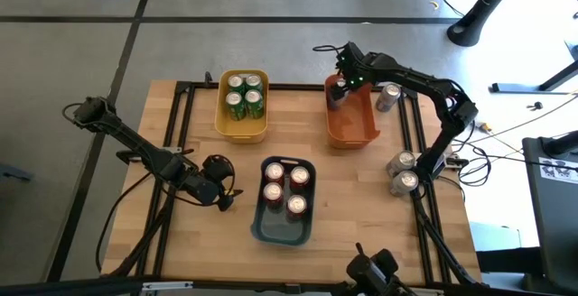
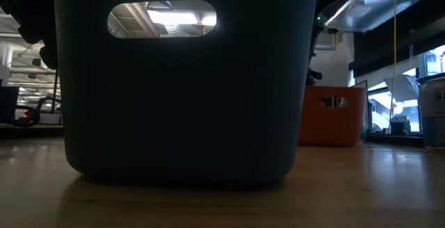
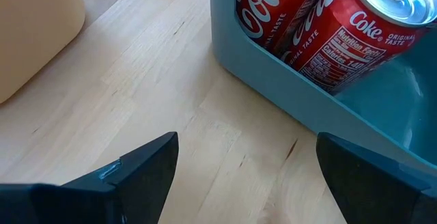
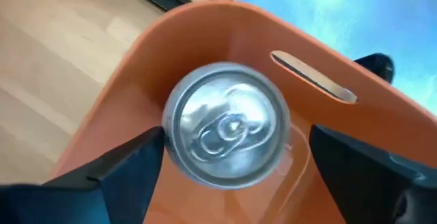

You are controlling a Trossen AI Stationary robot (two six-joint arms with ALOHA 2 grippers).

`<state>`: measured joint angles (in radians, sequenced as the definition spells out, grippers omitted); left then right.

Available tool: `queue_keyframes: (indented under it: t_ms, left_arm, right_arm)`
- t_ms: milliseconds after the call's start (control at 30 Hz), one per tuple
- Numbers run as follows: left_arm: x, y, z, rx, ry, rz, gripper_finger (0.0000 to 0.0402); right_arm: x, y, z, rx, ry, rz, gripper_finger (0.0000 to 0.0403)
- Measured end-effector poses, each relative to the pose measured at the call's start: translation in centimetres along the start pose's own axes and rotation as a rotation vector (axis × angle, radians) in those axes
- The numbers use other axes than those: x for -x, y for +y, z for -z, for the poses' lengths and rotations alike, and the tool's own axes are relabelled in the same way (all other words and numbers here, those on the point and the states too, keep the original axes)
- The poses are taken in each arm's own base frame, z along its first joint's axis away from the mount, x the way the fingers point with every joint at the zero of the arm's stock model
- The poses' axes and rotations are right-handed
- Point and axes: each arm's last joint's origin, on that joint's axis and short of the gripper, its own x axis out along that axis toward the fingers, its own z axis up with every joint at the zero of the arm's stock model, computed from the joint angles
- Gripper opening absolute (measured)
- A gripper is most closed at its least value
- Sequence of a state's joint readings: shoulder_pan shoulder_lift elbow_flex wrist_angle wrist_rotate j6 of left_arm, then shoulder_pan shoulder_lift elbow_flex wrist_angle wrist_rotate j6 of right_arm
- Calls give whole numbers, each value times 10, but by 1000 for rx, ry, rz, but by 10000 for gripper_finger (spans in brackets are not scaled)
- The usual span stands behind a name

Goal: Sort soda cans
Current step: Put the blue-white soda can into the orange bin

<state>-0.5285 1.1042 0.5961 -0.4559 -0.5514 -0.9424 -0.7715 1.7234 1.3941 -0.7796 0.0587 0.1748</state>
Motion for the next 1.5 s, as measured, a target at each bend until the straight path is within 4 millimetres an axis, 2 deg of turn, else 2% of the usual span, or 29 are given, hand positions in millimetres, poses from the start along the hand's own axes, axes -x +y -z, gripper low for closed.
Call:
queue_keyframes:
  t_ms: [267,433,533,633,967,1300,1500]
  left_arm:
    - [0,0,0,-10,0,0,335]
    - [0,0,0,-28,0,0,335]
    - [0,0,0,-29,0,0,335]
    - [0,0,0,-34,0,0,335]
    - [0,0,0,-37,0,0,335]
    - [0,0,0,-34,0,0,335]
    - [0,0,0,-36,-1,0,335]
  right_arm:
    - [49,-6,12,-2,-27,29,356]
    - [77,-15,26,26,-17,201,356]
    - [85,-22,34,40,20,360,356]
    - [86,-28,38,14,53,452,356]
    - [77,-30,45,-61,81,432,356]
    - [59,-71,53,-261,147,387,356]
    - [54,-85,53,-321,122,367,356]
